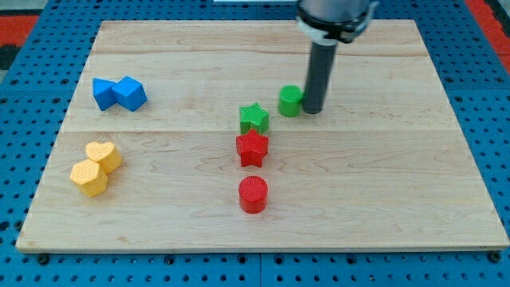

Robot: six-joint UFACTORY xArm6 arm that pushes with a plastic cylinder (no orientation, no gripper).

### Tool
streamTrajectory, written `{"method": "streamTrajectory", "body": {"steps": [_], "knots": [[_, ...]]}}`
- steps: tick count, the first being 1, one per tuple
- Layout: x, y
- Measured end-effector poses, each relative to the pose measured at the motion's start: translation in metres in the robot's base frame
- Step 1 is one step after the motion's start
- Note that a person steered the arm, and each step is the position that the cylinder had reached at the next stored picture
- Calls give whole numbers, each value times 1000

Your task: Move your arm to the center left side of the board

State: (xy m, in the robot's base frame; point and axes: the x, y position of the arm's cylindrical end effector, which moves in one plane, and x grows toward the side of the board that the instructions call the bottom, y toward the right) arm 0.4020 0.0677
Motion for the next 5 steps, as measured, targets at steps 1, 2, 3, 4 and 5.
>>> {"method": "streamTrajectory", "body": {"steps": [1,2,3,4,5], "knots": [[-26,-18],[-33,-36],[-63,-2],[-131,-87],[-125,-229]]}}
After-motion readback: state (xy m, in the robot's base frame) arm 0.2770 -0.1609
